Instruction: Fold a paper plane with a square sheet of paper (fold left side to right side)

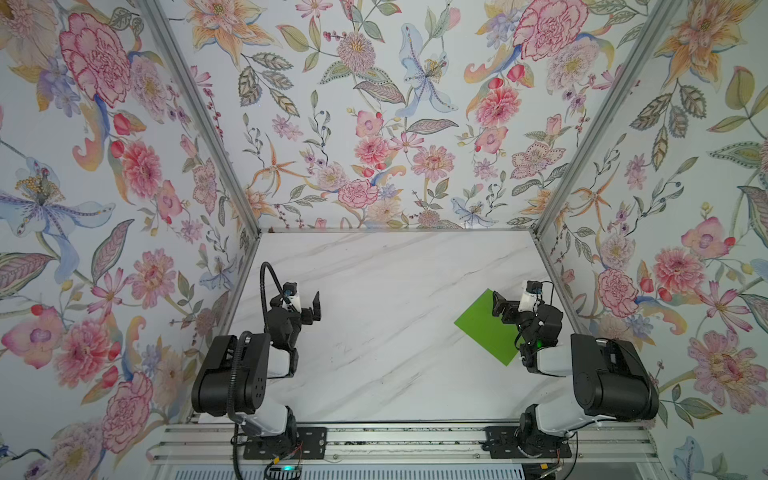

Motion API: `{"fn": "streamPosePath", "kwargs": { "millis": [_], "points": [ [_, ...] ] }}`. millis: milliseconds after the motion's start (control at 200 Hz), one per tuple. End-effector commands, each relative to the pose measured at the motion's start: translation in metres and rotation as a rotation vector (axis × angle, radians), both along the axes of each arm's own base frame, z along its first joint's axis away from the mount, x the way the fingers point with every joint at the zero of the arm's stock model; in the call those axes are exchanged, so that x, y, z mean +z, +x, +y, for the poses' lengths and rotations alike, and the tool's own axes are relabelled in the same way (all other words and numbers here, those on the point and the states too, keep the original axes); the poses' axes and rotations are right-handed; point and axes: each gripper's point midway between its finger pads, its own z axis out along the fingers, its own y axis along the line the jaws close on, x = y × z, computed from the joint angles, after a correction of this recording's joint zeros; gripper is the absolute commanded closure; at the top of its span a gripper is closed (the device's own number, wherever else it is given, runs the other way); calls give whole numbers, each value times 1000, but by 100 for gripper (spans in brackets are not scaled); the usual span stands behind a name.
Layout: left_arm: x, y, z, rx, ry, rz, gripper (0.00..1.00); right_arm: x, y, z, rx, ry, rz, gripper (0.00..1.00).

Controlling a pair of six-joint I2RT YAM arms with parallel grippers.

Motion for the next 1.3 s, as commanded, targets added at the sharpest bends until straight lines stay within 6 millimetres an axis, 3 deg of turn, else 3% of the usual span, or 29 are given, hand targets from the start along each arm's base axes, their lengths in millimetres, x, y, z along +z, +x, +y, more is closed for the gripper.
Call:
{"fn": "streamPosePath", "kwargs": {
  "millis": [0, 1011, 1021, 1046, 1291],
  "points": [
    [6, -2, -4, -25, 3, -28, 1, 0, -3, 3, 19, -11, -14, 1],
    [11, -1, -2, -15, 3, -48, 1, 3, -2, -1, -20, -24, -7, 1],
    [2, -7, -2, -11, 1, -25, 1, 3, -1, -1, -25, -26, -4, 1],
    [13, -9, 0, -1, 1, -56, 1, 4, 0, -2, -34, -31, 3, 1],
    [27, -13, 12, 76, -14, -57, 1, 12, 4, -4, -87, -57, 109, 1]
  ]
}}
